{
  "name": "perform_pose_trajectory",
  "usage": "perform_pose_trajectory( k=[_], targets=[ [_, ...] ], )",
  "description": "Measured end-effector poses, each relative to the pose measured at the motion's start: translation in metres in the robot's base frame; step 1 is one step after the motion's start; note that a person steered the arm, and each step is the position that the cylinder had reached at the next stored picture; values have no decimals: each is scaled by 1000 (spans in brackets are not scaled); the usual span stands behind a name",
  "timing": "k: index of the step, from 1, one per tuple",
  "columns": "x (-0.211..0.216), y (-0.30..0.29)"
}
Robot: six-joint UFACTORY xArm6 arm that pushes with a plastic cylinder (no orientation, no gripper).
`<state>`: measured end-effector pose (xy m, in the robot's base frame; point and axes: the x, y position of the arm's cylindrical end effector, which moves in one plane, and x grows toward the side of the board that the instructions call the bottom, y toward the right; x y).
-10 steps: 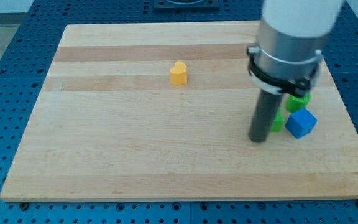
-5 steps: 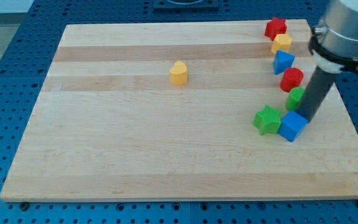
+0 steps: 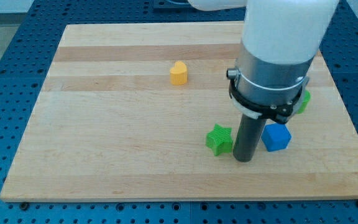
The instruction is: Slide the green star below the heart
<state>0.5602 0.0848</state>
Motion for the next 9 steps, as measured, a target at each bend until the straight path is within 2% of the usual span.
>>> perform_pose_trajectory(
  k=[3,4,5,6,7,9],
  targets=[
    [-86,-107],
    [-99,-102],
    [-51,-96],
    [-66,-66],
    [-107,-56],
    [-123,-91]
  ],
)
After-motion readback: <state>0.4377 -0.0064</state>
